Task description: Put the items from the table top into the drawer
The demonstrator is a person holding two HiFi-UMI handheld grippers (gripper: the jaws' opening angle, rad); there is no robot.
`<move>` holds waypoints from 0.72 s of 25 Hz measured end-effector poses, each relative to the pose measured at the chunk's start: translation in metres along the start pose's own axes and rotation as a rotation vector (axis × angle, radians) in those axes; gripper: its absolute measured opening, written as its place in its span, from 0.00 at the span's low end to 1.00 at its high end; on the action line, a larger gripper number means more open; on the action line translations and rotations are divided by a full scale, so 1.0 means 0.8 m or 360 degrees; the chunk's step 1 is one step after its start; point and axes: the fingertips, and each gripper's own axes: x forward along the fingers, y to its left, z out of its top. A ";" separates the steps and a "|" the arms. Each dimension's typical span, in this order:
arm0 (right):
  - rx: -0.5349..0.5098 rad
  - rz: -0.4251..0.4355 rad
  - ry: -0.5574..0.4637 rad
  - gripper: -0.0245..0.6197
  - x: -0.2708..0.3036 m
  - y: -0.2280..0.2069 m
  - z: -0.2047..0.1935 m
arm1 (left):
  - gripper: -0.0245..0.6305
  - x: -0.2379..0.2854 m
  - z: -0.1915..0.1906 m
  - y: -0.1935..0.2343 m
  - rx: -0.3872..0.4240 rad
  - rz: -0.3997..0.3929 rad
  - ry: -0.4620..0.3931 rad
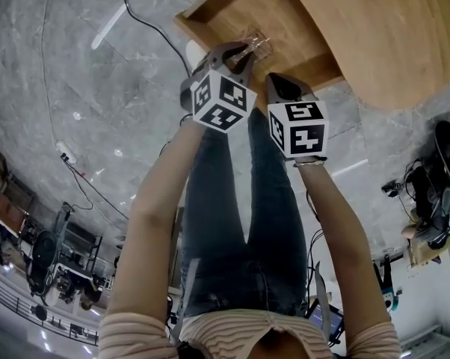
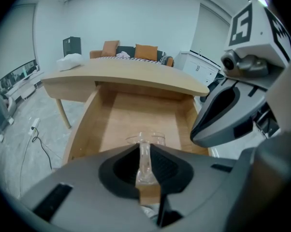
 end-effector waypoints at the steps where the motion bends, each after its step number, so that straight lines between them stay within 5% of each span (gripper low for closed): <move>1: 0.0004 0.0001 0.0003 0.05 0.001 0.000 0.000 | 0.12 0.000 0.000 0.000 -0.0004 0.0001 0.0000; 18: 0.0012 -0.0013 0.0072 0.05 0.016 0.002 -0.011 | 0.12 0.004 -0.005 0.014 -0.0049 -0.0027 0.0030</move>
